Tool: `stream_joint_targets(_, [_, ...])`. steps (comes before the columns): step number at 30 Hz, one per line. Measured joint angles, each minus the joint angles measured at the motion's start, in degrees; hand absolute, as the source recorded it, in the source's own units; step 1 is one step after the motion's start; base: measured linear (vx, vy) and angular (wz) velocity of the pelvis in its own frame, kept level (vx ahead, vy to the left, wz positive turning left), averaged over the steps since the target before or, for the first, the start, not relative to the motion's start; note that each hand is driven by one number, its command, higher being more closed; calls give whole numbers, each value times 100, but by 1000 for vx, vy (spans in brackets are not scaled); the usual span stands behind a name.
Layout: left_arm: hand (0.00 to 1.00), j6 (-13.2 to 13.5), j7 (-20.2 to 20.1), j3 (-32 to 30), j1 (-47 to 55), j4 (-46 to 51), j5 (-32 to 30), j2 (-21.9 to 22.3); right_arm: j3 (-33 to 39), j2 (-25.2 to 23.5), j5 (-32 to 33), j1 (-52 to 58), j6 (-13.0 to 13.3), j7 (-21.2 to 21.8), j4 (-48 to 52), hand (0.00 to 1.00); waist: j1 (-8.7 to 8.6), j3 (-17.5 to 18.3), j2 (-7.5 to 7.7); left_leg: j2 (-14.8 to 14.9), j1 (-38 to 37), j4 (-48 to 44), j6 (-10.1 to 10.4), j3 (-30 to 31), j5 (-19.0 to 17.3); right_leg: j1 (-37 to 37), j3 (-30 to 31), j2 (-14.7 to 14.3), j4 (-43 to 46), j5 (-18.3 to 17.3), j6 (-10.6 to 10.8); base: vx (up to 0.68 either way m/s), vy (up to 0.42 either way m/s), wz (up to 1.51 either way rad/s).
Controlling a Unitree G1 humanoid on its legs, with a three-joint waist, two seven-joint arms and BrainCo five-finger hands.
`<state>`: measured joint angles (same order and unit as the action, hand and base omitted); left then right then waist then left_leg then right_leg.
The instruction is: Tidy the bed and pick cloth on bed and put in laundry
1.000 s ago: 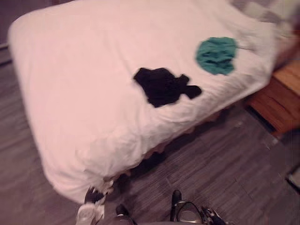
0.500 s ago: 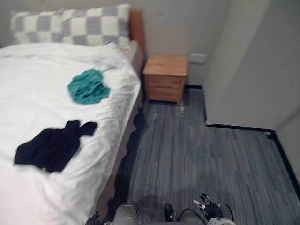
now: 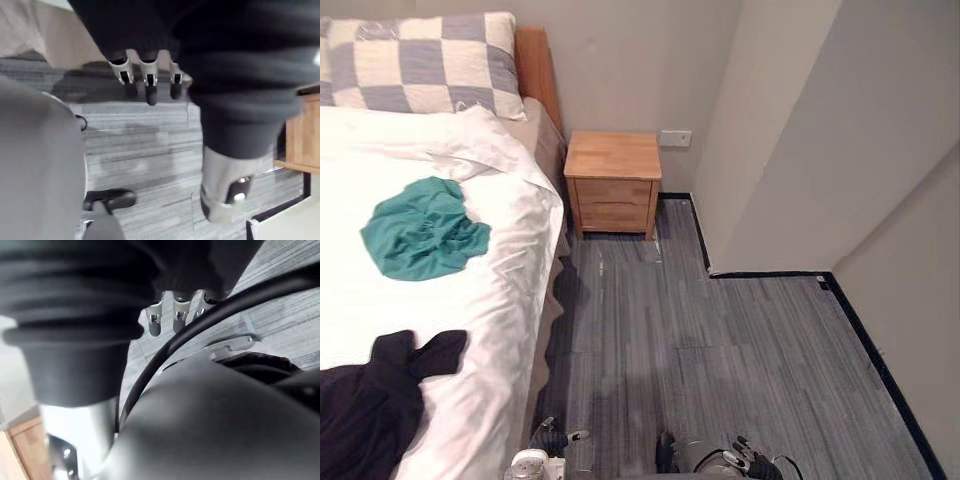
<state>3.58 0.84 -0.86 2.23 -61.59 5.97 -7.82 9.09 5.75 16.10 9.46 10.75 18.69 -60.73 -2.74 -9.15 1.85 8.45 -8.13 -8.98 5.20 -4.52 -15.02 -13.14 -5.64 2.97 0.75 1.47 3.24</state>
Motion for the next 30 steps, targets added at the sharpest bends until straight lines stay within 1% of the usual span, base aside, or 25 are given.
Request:
stream_joint_targets(1, [0, -106, -28, -339, 4, -4, -54, 56, 93, -25, -33, 21, -3, -26, 122, 0, 4, -98, -39, 153, -188, -21, 164, -3, -240, 21, 120, 6, -13, 381, 134, 458, -329, 1])
stream_joint_targets(2, [0, -200, -116, -661, 5, -37, -126, 169, 178, 33, -37, 2, -12, -55, 210, 0, -8, -218, -204, 392, -430, -57, 223, 12, -380, 98, 55, -242, 380, 546, -89, 447, -320, 4])
stream_joint_targets(3, [0, -228, -193, -755, -42, -40, -182, 230, 208, 78, -37, -52, -44, -112, 291, 0, -1, -287, -317, 489, -494, -160, 207, 31, -358, 17, -5, -334, 710, 326, -238, 398, -276, 9])
stream_joint_targets(4, [0, -244, -337, -946, -72, -7, -354, 326, 207, 118, -29, -143, -136, -151, 403, 0, -1, -345, -382, 566, -439, -477, 259, 63, -176, -166, -97, -352, 1395, -162, -424, 359, -243, 15])
stream_joint_targets(6, [0, -311, -364, -1127, -54, 47, -531, 485, 216, 110, -21, -139, -331, -189, 616, 0, -10, -334, -389, 591, -119, -1404, 47, 363, 137, -118, -325, -270, 1897, -668, -504, 406, -294, 45])
stream_joint_targets(7, [0, -336, -382, -1284, -20, 166, -588, 568, 224, 125, -22, -152, -449, -190, 637, 0, -9, -310, -407, 643, 310, -2305, 51, 572, 472, 46, -449, -277, 1936, -870, -549, 444, -298, 66])
stream_joint_targets(8, [0, -335, -385, -1389, 10, 285, -586, 624, 216, 161, -24, -150, -512, -189, 638, 0, -4, -279, -453, 760, 884, -3283, 236, 724, 1055, 276, -540, -347, 1812, -1020, -637, 283, -187, 52])
stream_joint_targets(9, [0, -296, -376, -1396, 52, 312, -569, 645, 208, 189, -28, -153, -535, -186, 636, 0, 6, -292, -450, 861, 1174, -3785, 264, 709, 1116, 427, -551, -429, 1670, -1047, -662, 440, -229, 35])
stream_joint_targets(10, [0, -158, -357, -1381, 123, 429, -554, 640, 203, 213, -43, -245, -562, -175, 578, 0, 86, -279, -531, 880, 1557, -4543, 209, 582, 889, 847, -550, -535, 1331, -1053, -675, 402, -169, 20])
stream_joint_targets(11, [0, -91, -349, -1371, 123, 466, -497, 635, 177, 213, -64, -287, -573, -143, 446, 0, 141, -324, -449, 714, 1729, -4658, 113, 344, 494, 1319, -501, -554, 966, -1054, -674, 473, -201, 12])
stream_joint_targets(14, [0, 29, -337, -1365, 137, 514, -344, 662, 123, 220, -290, -481, -557, -73, 351, 0, 268, -332, -451, 267, 1915, -3486, 29, -288, 174, 1873, -446, -527, 520, -1112, -666, 302, -84, -9])
stream_joint_targets(15, [0, 100, -342, -1336, 187, 571, -314, 664, 85, 182, -377, -507, -541, -73, 352, 0, 323, -334, -453, 49, 1912, -2357, 46, -674, 238, 1996, -467, -485, 417, -1149, -680, 306, 12, -19])
stream_joint_targets(16, [0, 119, -344, -1282, 266, 626, -266, 663, 79, 146, -484, -583, -494, -74, 365, 0, 325, -311, -507, -54, 1831, -1009, 13, -1480, 642, 2208, -613, -497, 173, -1164, -671, 347, 26, -13])
stream_joint_targets(17, [0, 123, -344, -1267, 284, 640, -211, 663, 80, 118, -485, -583, -489, -78, 363, 0, 334, -313, -513, -63, 1809, -659, -227, -1896, 947, 2325, -682, -501, 73, -1156, -617, 432, 44, -6])
stream_joint_targets(18, [0, 150, -344, -1266, 300, 651, -111, 630, 27, 23, -484, -556, -483, -83, 364, 0, 400, -294, -415, 23, 1660, -525, -586, -2780, 1276, 2536, -761, -423, -29, -1216, -494, 513, 58, 32])
stream_joint_targets(19, [0, 140, -341, -1155, 260, 611, -116, 580, 7, -54, -483, -546, -439, -89, 393, 0, 308, -245, -284, 44, 1596, -576, -694, -3589, 1179, 2644, -995, -257, -7, -1319, -338, 636, 83, 76])
stream_joint_targets(20, [0, 109, -346, -1062, 201, 616, -142, 551, 34, -65, -470, -541, -379, -120, 422, 0, 249, -240, -259, -22, 1679, -634, -843, -3883, 1095, 2686, -1224, -210, 62, -1386, -222, 623, 111, 150])
stream_joint_targets(21, [0, 82, -335, -1027, 135, 605, -119, 603, 37, 2, -473, -538, -260, -147, 421, 0, 249, -246, -281, -263, 1733, -417, -1328, -3737, 1085, 2574, -1562, -72, 629, -1653, 183, 479, 111, 134])
stream_joint_targets(22, [0, 49, -321, -1016, 121, 592, -115, 598, 39, 31, -483, -556, -228, -158, 406, 0, 293, -240, -255, -309, 1684, -386, -1358, -3689, 1042, 2391, -1616, 40, 1141, -1784, 381, 464, 140, 114])
stream_joint_targets(23, [0, -32, -312, -969, 126, 572, -109, 566, 37, 95, -486, -601, -175, -156, 408, 0, 324, -223, -317, -337, 1603, -316, -1349, -3556, 985, 1951, -1624, 241, 2274, -1830, 509, 372, 114, 76])
stream_joint_targets(24, [0, -121, -263, -937, 128, 557, -94, 516, 33, 92, -474, -693, -101, -139, 439, 0, 318, -253, -288, -406, 1498, -242, -1305, -3304, 919, 1390, -1587, 498, 3720, -1607, 592, 472, 118, 122])
stream_joint_targets(25, [0, -216, -234, -816, 113, 539, -104, 391, 33, 53, -470, -713, 1, -106, 544, 0, 269, -322, -213, -499, 1241, -205, -1244, -2933, 852, 1092, -1602, 795, 4692, -1620, 464, 626, 32, 171])
stream_joint_targets(27, [0, -289, -235, -585, 116, 517, -186, 245, 32, 43, -420, -662, 106, -104, 618, 0, 236, -416, -257, -504, 671, -75, -1172, -2261, 794, 1055, -1619, 916, 4741, -1804, 288, 589, -61, 183])
stream_joint_targets(28, [0, -284, -249, -465, 117, 483, -286, 181, 26, 45, -221, -644, 147, -126, 625, 0, 202, -425, -284, -405, 352, 118, -1105, -1777, 815, 1007, -1472, 821, 4139, -1870, 251, 460, -208, 179])
stream_joint_targets(30, [0, -249, -268, -439, 116, 463, -365, 138, 32, 40, -3, -602, 173, -205, 756, 0, 201, -420, -299, -279, 187, 350, -823, -1256, 804, 763, -1054, 668, 3079, -1779, 379, 467, -278, 162])
